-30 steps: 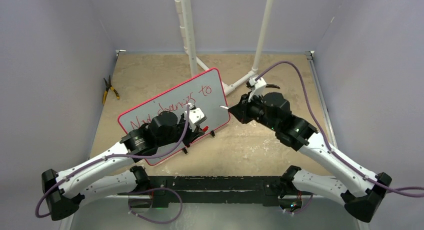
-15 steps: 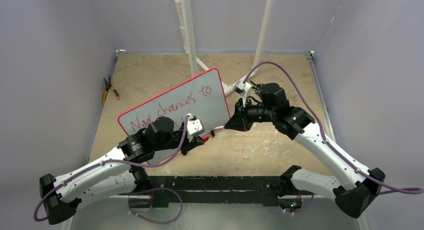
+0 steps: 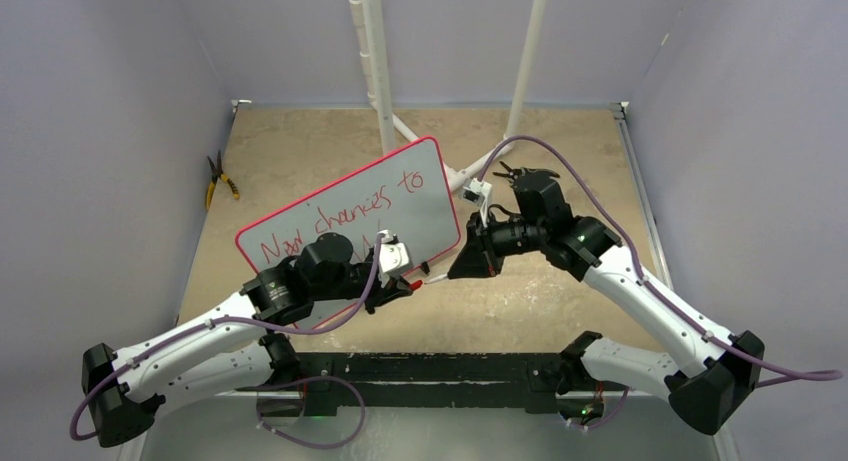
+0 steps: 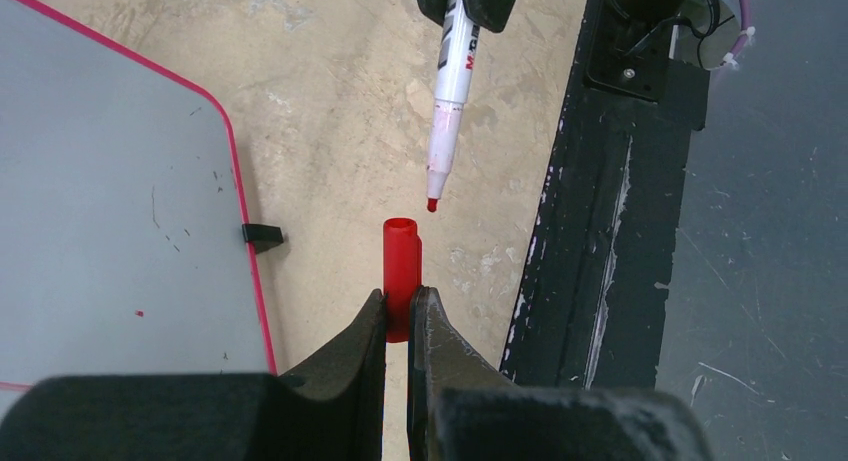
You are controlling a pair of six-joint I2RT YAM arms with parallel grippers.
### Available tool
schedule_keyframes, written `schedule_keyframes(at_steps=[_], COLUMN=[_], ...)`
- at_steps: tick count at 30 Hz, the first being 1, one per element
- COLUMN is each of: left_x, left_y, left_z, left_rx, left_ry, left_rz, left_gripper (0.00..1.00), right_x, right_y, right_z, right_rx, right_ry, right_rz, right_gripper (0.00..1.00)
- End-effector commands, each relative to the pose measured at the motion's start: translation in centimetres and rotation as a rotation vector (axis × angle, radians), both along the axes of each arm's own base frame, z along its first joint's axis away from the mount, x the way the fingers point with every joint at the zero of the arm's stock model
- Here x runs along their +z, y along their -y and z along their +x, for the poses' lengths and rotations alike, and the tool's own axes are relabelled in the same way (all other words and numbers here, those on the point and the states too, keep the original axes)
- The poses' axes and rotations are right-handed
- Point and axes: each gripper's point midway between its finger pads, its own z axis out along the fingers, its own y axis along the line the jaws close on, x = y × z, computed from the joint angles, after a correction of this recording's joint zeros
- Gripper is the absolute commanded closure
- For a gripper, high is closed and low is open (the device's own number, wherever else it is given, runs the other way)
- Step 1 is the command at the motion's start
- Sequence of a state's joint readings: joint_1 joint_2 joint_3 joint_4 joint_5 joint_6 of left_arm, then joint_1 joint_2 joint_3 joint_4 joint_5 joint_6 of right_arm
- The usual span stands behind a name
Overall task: Write a sentence on the whiteboard
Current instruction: Close the whiteboard marker at the center of the board.
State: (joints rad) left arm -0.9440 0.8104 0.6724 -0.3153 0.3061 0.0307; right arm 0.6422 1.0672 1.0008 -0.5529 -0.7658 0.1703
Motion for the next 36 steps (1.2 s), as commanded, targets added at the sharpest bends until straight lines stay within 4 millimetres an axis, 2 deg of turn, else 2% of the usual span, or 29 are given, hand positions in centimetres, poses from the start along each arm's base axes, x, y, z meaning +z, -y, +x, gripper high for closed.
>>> schedule_keyframes(at_steps=[1, 15, 28, 36], left_x=[0.5, 0.4, 0.3, 0.3], left_y=[0.7, 0.9, 1.0, 1.1], left_z=[-0.4, -0.8, -0.8, -1.2], left_rx=[-0.044, -0.057, -0.061, -0.079], left_ry=[0.021, 0.018, 0.006, -0.002], left_rz=[-0.028, -0.028, -0.023, -0.028], left_gripper=[1.0, 1.0, 1.0, 1.0], right_x=[0.1, 0.1, 1.3, 1.2], right_y=[-0.3, -0.2, 0.2, -0.2], right_z=[-0.9, -0.3, -1.0, 0.0], right_rx=[0.068, 0.04, 0.042, 0.028], right_ry=[-0.007, 0.005, 0.009, 0.032], right_rz=[0.035, 0.011, 0.023, 0.018], right_gripper=[1.0, 1.0, 1.0, 1.0])
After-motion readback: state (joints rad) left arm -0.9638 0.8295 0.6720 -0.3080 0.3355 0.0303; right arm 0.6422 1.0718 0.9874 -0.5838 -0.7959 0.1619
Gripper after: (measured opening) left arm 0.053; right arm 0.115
